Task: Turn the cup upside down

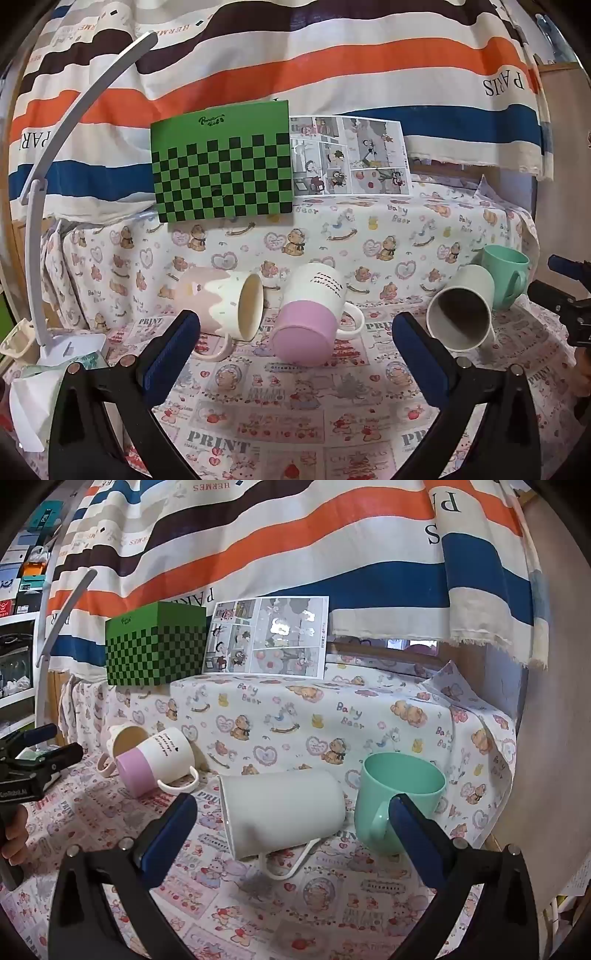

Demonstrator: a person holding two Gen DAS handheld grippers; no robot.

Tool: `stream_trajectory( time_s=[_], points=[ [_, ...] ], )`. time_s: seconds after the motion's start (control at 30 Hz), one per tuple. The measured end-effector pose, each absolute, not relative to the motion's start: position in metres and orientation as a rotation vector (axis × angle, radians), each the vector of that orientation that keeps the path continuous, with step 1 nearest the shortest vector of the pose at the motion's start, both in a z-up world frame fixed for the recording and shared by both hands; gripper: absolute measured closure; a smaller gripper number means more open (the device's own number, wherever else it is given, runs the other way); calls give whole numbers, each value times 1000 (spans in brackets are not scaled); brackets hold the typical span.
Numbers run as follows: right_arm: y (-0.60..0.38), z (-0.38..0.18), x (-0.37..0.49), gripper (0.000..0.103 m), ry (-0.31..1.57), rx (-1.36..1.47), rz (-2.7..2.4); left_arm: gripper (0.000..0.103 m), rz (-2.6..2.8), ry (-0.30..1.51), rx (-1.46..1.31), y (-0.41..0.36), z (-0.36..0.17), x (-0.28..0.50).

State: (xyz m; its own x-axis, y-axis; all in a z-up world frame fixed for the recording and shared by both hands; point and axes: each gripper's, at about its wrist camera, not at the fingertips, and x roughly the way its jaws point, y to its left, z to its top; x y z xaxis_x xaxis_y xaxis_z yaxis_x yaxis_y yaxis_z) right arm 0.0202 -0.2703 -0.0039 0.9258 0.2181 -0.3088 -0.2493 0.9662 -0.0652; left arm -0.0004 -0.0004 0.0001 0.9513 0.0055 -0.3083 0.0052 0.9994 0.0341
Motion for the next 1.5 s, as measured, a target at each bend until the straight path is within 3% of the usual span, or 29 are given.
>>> stream_trajectory(
  time_s=[1.5],
  points=[
    [-269, -6, 25, 0, 330, -110, 234, 0, 18, 336, 36, -1, 0, 3]
  ],
)
